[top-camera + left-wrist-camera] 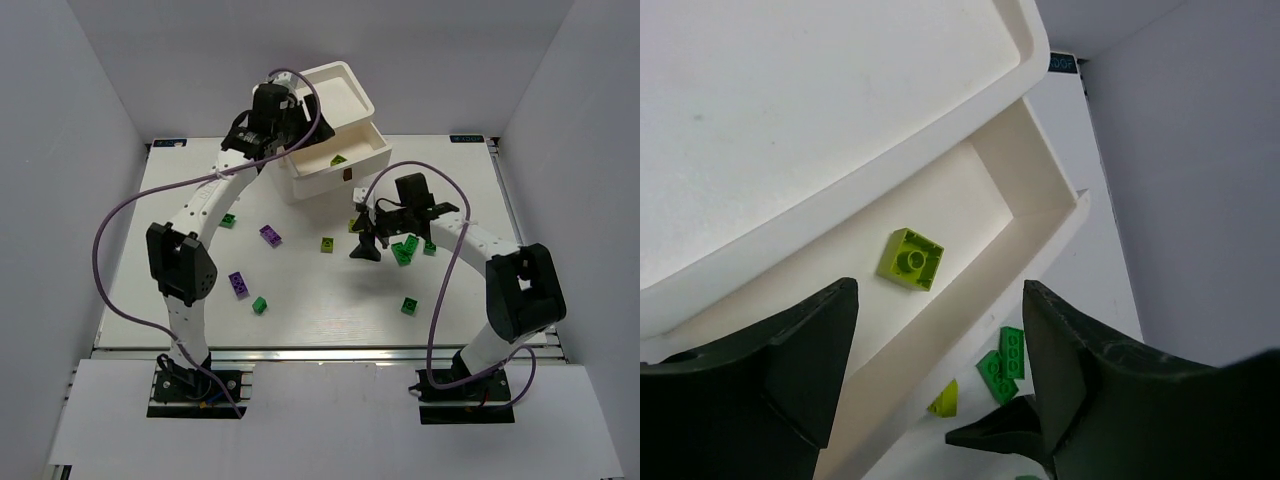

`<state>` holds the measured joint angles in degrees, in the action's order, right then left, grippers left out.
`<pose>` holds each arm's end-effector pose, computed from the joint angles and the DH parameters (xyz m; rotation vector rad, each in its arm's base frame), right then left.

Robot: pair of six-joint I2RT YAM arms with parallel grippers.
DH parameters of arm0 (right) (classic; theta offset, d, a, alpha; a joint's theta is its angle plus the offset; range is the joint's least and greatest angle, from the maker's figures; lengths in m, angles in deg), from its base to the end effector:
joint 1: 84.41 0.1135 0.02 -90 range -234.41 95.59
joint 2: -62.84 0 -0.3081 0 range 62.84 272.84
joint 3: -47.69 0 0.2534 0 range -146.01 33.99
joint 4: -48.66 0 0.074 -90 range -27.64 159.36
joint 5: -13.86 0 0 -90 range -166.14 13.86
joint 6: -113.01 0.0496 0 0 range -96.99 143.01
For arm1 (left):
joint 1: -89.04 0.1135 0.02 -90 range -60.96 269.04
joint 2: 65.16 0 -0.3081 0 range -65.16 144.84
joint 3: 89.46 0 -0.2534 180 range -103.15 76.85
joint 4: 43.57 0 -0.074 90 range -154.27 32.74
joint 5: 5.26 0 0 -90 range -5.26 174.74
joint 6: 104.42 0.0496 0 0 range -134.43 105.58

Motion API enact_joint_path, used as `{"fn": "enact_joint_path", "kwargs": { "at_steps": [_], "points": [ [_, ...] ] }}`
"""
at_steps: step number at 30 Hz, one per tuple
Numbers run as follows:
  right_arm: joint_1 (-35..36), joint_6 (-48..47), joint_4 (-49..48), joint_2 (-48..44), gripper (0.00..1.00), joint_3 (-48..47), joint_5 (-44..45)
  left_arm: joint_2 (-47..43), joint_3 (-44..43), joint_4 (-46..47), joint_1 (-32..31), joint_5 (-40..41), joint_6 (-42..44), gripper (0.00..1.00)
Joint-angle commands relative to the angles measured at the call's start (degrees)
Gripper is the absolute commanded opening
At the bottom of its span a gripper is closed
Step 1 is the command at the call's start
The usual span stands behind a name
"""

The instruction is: Sort the legos into containers by color

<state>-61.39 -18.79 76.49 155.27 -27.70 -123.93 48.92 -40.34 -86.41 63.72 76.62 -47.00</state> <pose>0.3091 0.1712 0.2713 -1.4718 1.5871 0.7862 0.4480 -0.2197 0.4140 -0.0402 2.1097 -0.7680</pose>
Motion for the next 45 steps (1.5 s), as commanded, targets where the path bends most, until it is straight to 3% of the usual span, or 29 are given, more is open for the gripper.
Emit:
{"fn": "enact_joint_path", "kwargs": {
  "at_steps": [1, 3, 7, 11, 19, 30, 33, 34, 37, 38, 42, 45],
  "points": [
    [1.40, -9.69, -5.95, 2.58, 0.83, 1.05, -1.61, -8.16, -1.30, -1.61, 0.27, 2.13, -0.47, 0.77],
    [2.37, -10.67, -7.88, 5.39, 0.84, 0.17, 0.05, -13.60, 1.85, -1.53, 0.27, 3.54, -0.38, 0.76],
    [4.48, -9.88, -12.72, 11.09, 0.84, -2.64, 3.75, -28.01, 21.14, 0.31, 0.80, 7.24, -1.87, 0.76],
    [6.76, -8.04, -11.59, 16.90, 0.83, -8.43, 6.91, -43.30, 37.41, -1.34, 1.59, 15.05, -4.24, 0.80],
    [8.96, -4.08, -10.88, 23.41, 0.79, -15.21, 13.69, -62.03, 54.07, -9.69, 1.59, 22.00, -11.62, 0.82],
    [9.41, -8.30, -5.69, 24.21, 0.43, -13.81, 15.09, -65.22, 64.62, -12.78, 1.59, 25.17, -14.18, 0.83],
    [9.49, -8.38, -5.08, 23.51, 0.31, -13.98, 14.57, -64.87, 66.82, -12.34, 1.59, 25.69, -15.49, 0.83],
    [9.41, -8.30, -4.38, 23.07, 0.23, -14.33, 13.96, -64.78, 67.61, -12.34, 1.59, 25.87, -15.85, 0.83],
    [8.44, -11.34, 4.82, 20.26, 0.14, -18.54, 5.20, -63.46, 68.75, -13.04, 1.59, 26.58, -16.81, 0.83],
    [7.83, -14.33, 14.60, 19.21, 0.12, -20.21, -1.71, -62.85, 69.02, -13.13, 1.59, 26.49, -16.99, 0.84],
    [7.12, -27.00, 35.02, 12.63, 0.05, -27.59, -13.80, -59.86, 70.42, -12.43, 1.59, 25.44, -17.26, 0.84],
    [6.33, -27.90, 36.25, 7.45, 0.03, -26.39, -17.07, -58.80, 71.74, -10.85, 1.59, 24.21, -17.08, 0.84]
  ]
}}
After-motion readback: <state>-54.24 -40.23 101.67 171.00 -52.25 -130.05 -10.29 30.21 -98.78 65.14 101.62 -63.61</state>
